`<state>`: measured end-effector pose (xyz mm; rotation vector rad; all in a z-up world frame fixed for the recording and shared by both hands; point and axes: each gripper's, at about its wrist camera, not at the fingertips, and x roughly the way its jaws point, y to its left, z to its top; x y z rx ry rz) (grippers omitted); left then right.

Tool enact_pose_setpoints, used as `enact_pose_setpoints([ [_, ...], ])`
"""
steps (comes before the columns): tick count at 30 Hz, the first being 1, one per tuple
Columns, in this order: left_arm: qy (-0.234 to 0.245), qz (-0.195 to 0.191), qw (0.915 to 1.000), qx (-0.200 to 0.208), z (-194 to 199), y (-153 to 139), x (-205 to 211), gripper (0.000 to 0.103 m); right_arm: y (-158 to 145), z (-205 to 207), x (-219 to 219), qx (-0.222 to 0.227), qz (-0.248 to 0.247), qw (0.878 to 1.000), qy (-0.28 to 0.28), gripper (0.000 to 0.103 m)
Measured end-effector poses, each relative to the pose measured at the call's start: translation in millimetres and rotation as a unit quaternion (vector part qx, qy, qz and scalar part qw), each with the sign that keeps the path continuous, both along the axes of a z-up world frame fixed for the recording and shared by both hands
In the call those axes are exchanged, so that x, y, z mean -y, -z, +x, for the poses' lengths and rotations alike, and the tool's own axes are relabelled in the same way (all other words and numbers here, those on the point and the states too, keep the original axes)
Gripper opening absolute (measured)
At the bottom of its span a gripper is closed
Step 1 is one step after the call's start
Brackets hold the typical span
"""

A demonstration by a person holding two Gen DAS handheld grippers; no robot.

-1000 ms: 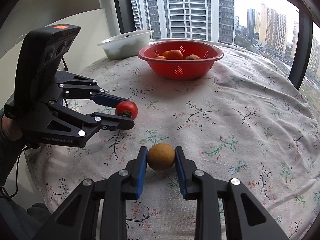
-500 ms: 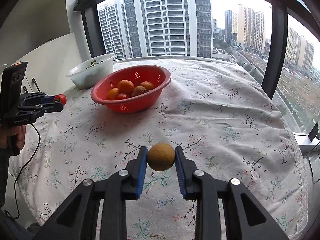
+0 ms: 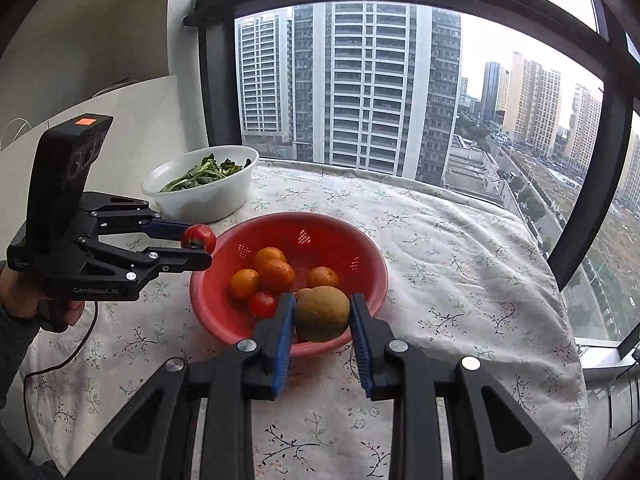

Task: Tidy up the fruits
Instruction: 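Carry the tomato and brown fruit over the colander and lower them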

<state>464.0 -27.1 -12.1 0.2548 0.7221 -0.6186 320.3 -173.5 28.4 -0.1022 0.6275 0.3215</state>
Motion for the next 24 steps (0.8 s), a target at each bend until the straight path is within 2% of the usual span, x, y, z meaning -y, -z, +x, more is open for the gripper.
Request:
enact_pose_setpoints([
  [10, -0.005, 0.011, 0.9999, -0.012, 38, 22, 18, 0.032, 18, 64, -20, -0.042, 0.002, 0.999, -0.012, 0.03],
  [13, -0.005, 0.013, 0.9998, -0.012, 49, 24, 20, 0.032, 26, 68, -28, -0.053, -0.003, 0.998, -0.026, 0.03],
  [18, 0.004, 0.02, 0.9997, -0.013, 64, 30, 28, 0.032, 41, 61, -47, -0.064, -0.044, 0.995, -0.06, 0.03],
  [24, 0.009, 0.023, 0.9995, -0.022, 78, 42, 39, 0.032, 48, 69, -52, -0.082, -0.049, 0.993, -0.063, 0.03],
])
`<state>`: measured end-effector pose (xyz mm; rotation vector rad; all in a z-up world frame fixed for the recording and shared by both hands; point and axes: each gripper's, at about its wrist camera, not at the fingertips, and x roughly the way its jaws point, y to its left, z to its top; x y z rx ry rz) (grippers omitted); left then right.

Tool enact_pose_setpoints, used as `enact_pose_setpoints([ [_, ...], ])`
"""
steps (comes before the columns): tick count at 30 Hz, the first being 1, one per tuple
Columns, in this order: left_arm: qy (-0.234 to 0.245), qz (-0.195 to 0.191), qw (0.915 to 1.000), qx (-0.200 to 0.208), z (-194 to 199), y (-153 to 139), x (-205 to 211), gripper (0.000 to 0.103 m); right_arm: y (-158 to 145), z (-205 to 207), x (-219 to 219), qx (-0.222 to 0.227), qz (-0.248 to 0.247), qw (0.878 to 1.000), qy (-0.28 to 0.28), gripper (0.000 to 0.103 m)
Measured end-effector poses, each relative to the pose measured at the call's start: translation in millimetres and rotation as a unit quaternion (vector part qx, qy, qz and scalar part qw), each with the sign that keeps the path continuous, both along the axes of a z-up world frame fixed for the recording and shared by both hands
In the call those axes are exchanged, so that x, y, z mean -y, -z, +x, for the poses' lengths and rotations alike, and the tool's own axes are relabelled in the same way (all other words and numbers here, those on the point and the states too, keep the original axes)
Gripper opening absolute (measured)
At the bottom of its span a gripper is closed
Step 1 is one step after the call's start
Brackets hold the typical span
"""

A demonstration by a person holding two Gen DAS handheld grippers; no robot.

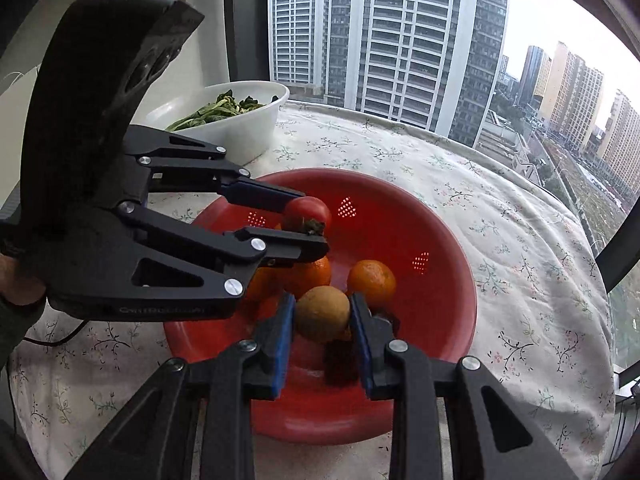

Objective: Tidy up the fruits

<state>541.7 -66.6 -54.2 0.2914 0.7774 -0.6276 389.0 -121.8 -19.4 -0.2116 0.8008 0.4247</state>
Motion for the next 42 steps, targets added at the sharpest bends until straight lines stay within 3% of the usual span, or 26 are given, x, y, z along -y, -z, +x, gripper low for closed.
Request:
enact_pose_setpoints([
  [8, -0.003, -0.001, 1.0, 0.001, -1, 0, 2, 0.033, 4, 0, -2, 0.004, -0.007, 1.0, -0.005, 0.03],
  [12, -0.01, -0.002, 0.9999, 0.004, -4, -1, -2, 0.039, 4, -3, 0, 0.007, -0.005, 1.0, -0.005, 0.03],
  [25, -0.01, -0.005, 0.9999, 0.004, -11, 0, -4, 0.039, 2, -4, -8, 0.01, -0.012, 1.0, -0.004, 0.034],
  [28, -0.018, -0.008, 0.9998, 0.008, -16, -2, -6, 0.048, -1, -5, -7, 0.015, -0.011, 1.0, -0.004, 0.034],
  [30, -0.03, -0.012, 0.9994, 0.015, -20, -5, -11, 0.059, -2, -8, -8, 0.019, -0.011, 1.0, -0.003, 0.035],
  [31, -0.038, -0.014, 0.999, 0.018, -22, -6, -14, 0.063, -3, -10, -7, 0.022, -0.01, 1.0, -0.001, 0.04],
  [35, -0.072, -0.046, 0.996, 0.028, -34, -13, -36, 0.097, -9, -19, 2, 0.039, 0.003, 0.999, 0.016, 0.069],
  [36, -0.074, -0.054, 0.9954, 0.029, -40, -15, -39, 0.103, -11, -22, 5, 0.045, 0.01, 0.999, 0.02, 0.07],
  [42, -0.085, -0.062, 0.9924, 0.064, -78, -24, -47, 0.103, -16, -38, 11, 0.058, 0.026, 0.997, 0.036, 0.079],
])
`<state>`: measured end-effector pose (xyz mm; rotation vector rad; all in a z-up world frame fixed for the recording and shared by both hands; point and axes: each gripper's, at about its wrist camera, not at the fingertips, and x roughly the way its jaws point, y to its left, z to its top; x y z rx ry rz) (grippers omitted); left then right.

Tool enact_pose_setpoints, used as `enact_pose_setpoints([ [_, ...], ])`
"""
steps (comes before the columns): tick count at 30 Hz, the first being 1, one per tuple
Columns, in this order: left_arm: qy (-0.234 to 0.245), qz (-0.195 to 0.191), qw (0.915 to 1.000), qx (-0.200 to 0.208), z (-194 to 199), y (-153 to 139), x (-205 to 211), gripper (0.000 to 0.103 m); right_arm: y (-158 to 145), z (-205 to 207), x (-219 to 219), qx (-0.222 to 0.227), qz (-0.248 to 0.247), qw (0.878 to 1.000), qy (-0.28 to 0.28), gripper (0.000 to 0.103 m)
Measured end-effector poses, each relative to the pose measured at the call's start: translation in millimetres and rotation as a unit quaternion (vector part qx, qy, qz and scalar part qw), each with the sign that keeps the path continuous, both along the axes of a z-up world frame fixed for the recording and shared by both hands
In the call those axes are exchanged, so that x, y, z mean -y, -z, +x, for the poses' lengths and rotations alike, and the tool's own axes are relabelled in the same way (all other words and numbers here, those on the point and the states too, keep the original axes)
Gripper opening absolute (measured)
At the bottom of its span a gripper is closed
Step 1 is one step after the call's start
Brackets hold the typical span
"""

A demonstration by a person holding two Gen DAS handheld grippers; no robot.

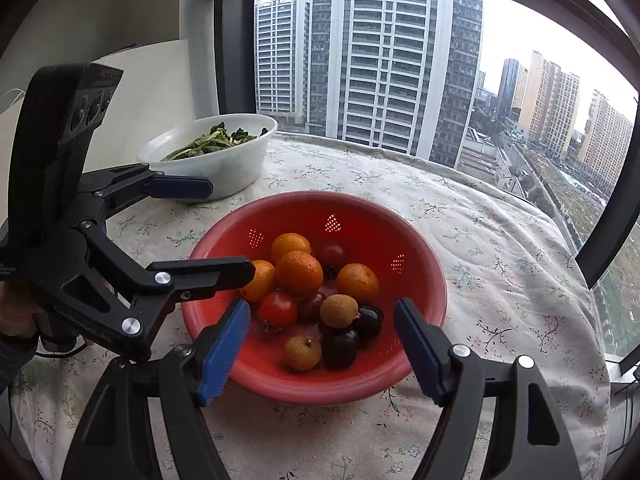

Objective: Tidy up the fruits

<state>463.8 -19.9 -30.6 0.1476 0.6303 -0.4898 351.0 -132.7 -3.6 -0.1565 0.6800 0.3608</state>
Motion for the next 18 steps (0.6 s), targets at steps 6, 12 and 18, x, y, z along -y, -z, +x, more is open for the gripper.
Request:
enact_pose_setpoints([
  [6, -0.029, -0.003, 0.9995, 0.015, -31, -8, -17, 0.103, 1, -17, -7, 0.015, -0.014, 1.0, 0.009, 0.084],
  [12, -0.07, -0.018, 0.9962, 0.05, -72, -19, -35, 0.103, 1, -35, -2, 0.021, 0.007, 0.999, 0.031, 0.087],
  [18, -0.16, 0.031, 0.9793, 0.12, -135, -31, -31, 0.103, -18, -84, 20, 0.123, 0.072, 0.983, 0.115, 0.1],
])
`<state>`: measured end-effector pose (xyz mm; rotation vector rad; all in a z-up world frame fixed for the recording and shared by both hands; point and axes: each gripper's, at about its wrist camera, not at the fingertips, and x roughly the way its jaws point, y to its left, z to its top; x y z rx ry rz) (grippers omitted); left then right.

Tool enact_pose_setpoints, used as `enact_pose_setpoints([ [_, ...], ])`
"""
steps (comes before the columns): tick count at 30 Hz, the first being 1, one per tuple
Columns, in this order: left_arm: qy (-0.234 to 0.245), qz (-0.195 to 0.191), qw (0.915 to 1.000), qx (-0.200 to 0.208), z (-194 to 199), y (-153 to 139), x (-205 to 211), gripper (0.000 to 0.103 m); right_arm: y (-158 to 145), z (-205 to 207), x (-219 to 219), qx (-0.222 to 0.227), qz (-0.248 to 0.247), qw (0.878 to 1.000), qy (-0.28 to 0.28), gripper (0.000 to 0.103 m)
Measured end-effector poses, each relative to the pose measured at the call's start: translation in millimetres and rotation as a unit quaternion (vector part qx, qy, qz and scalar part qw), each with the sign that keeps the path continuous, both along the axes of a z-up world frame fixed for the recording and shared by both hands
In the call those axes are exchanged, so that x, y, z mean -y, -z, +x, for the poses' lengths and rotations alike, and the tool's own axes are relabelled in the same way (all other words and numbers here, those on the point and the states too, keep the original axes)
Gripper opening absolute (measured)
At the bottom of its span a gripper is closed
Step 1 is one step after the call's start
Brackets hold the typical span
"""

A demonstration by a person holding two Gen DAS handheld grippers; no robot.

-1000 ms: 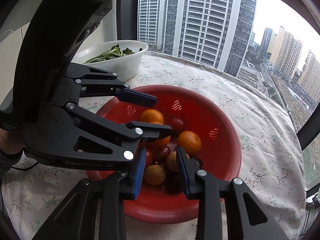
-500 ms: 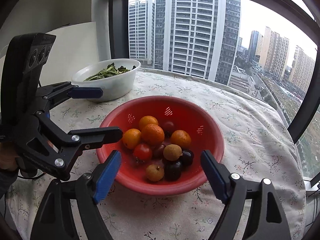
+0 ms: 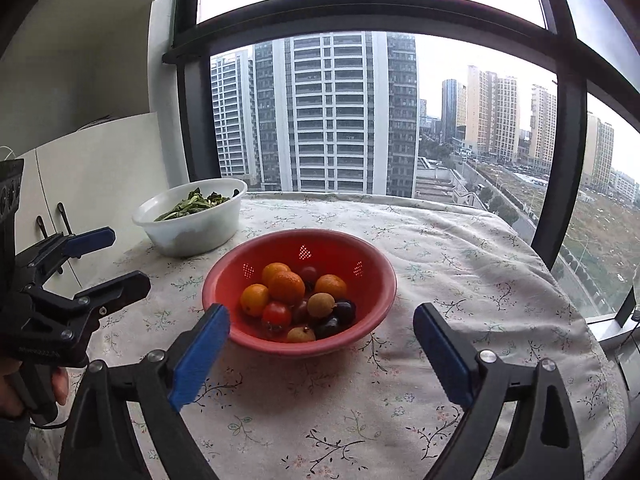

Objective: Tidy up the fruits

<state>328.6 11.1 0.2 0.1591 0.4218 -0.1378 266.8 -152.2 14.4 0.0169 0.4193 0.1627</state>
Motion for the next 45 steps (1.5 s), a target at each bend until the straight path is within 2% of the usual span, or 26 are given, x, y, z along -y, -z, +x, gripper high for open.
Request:
enact_pose_setpoints([
  [2, -0.02, 0.007, 0.9996, 0.016, -25, -2, 0, 0.103, -11, -31, 1, 0.071, 0.012, 0.997, 0.028, 0.103],
  [5, -0.011, 0.01, 0.9994, 0.031, -60, -3, 6, 0.103, -23, -73, -4, 0.15, 0.013, 0.988, 0.038, 0.103],
  [9, -0.005, 0.032, 0.9993, 0.021, -109, 4, 15, 0.103, -32, -120, -10, 0.196, 0.026, 0.979, 0.056, 0.103],
  [13, -0.002, 0.006, 1.0, -0.002, -153, 9, 16, 0.103, -34, -150, -13, 0.173, 0.043, 0.983, 0.044, 0.103],
  [17, -0.004, -0.02, 0.9998, -0.01, -193, 6, 16, 0.103, -31, -185, -23, 0.149, 0.029, 0.988, 0.038, 0.103],
  [24, -0.001, -0.014, 0.9999, 0.008, -254, -1, 28, 0.103, -25, -236, -26, 0.12, 0.025, 0.991, 0.045, 0.103],
  [26, -0.006, -0.008, 0.9999, 0.005, -262, -1, 31, 0.103, -24, -245, -27, 0.121, 0.024, 0.991, 0.052, 0.103],
  [32, -0.021, -0.031, 0.9993, -0.008, -278, 3, 29, 0.103, -17, -258, -37, 0.11, 0.01, 0.992, 0.059, 0.103],
  [40, -0.047, -0.042, 0.998, 0.005, -299, -4, 23, 0.103, -23, -280, -46, 0.124, -0.011, 0.989, 0.079, 0.103],
  [45, -0.062, -0.049, 0.9968, 0.011, -306, -8, 18, 0.103, -28, -285, -41, 0.126, -0.005, 0.988, 0.09, 0.103],
])
